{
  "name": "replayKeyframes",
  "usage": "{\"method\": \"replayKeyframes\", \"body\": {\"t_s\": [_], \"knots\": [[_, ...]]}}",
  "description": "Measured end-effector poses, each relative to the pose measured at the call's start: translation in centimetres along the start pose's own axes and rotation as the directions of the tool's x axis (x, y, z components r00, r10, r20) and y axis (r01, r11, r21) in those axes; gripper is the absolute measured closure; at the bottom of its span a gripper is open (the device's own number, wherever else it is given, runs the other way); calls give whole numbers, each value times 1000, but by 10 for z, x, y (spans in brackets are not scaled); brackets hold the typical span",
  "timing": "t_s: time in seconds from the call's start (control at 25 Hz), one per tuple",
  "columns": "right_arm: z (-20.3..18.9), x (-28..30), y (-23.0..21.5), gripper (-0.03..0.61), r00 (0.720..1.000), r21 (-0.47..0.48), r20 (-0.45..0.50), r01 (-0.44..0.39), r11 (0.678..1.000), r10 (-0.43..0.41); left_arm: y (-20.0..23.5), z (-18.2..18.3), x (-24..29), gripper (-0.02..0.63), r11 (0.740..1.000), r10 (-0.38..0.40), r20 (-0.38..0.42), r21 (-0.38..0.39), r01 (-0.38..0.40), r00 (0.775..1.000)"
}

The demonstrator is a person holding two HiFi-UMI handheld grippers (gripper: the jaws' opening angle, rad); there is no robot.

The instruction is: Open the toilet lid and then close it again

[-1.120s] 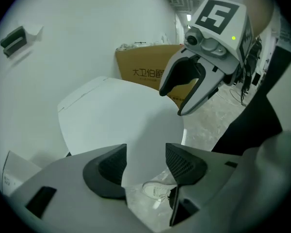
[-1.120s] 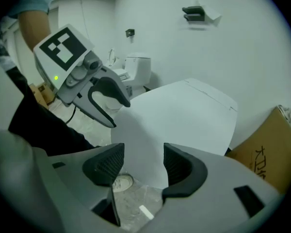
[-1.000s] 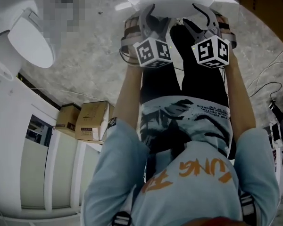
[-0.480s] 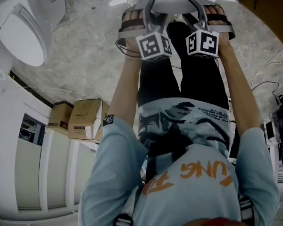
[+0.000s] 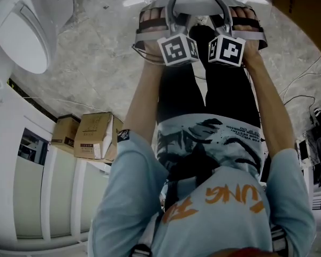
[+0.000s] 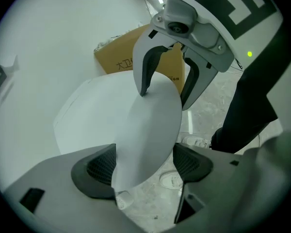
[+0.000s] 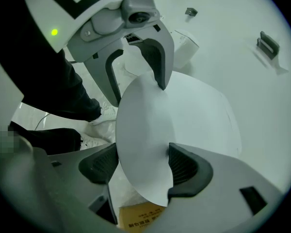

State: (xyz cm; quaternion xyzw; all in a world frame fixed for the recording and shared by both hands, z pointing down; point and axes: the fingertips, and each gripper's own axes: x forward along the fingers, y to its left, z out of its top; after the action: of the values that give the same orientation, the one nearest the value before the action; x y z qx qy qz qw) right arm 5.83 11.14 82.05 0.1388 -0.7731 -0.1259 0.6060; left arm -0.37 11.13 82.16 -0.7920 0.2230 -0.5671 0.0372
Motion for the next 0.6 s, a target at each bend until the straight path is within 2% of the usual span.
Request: {"method": "replayKeyframes", "body": {"t_s": [0.08, 0.32, 0.6], "knots": [[1, -5, -2, 246, 1000, 10, -18, -5, 1000, 6, 3, 2, -3, 252, 1000, 15, 7, 8, -16, 1000], [6, -30, -8, 272, 1000, 60, 14, -10, 998, 9, 7, 8, -23, 250, 997, 60, 31, 53, -62, 998], [9, -65, -26, 282, 999, 114, 32, 16, 993, -20, 25, 14, -40, 229, 984, 152, 10, 88, -153, 988]]}}
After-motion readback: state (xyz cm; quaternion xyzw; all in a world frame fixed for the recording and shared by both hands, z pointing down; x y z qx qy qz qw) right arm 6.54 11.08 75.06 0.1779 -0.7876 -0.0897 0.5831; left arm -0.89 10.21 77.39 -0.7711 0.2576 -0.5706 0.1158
